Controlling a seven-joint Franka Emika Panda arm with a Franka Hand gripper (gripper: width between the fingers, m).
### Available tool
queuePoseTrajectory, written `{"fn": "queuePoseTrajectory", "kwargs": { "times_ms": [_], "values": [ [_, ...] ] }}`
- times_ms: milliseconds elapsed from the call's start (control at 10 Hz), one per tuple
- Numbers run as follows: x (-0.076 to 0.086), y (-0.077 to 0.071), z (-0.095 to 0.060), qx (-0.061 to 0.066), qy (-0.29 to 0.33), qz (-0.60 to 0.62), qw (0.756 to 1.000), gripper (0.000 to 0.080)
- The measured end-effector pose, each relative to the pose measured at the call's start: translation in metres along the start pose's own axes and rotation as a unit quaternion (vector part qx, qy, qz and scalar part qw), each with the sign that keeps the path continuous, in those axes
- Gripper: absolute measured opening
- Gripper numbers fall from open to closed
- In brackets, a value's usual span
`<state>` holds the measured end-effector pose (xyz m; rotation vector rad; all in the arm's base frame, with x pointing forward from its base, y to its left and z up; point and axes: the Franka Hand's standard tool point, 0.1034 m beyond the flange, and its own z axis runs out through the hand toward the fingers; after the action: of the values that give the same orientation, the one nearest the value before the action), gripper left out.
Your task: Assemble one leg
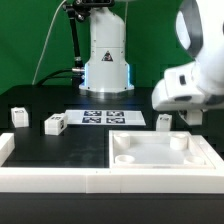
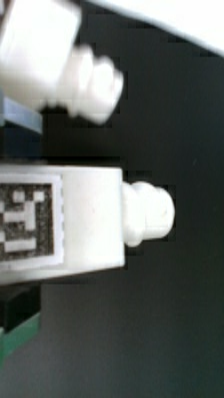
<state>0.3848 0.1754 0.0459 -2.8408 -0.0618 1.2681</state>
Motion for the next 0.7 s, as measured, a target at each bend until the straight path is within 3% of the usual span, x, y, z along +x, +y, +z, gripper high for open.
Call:
{"fn": "queuePoseTrajectory", "kwargs": {
  "times_ms": [300,400,500,600,700],
  "values": [
    [-0.015,0.0,-0.031,0.001,0.01,0.003,1.0,0.029],
    [-0.015,0.001,-0.029,0.001,0.009,0.002,1.0,0.029],
    [-0.006,-0.002,-0.032,0.005,0.039,0.002,0.999,0.029],
    [0.002,-0.005,-0.038,0.011,0.114,0.0,0.993,0.029],
    [-0.003,0.001,-0.038,0.01,0.147,-0.004,0.989,0.029]
  ]
}}
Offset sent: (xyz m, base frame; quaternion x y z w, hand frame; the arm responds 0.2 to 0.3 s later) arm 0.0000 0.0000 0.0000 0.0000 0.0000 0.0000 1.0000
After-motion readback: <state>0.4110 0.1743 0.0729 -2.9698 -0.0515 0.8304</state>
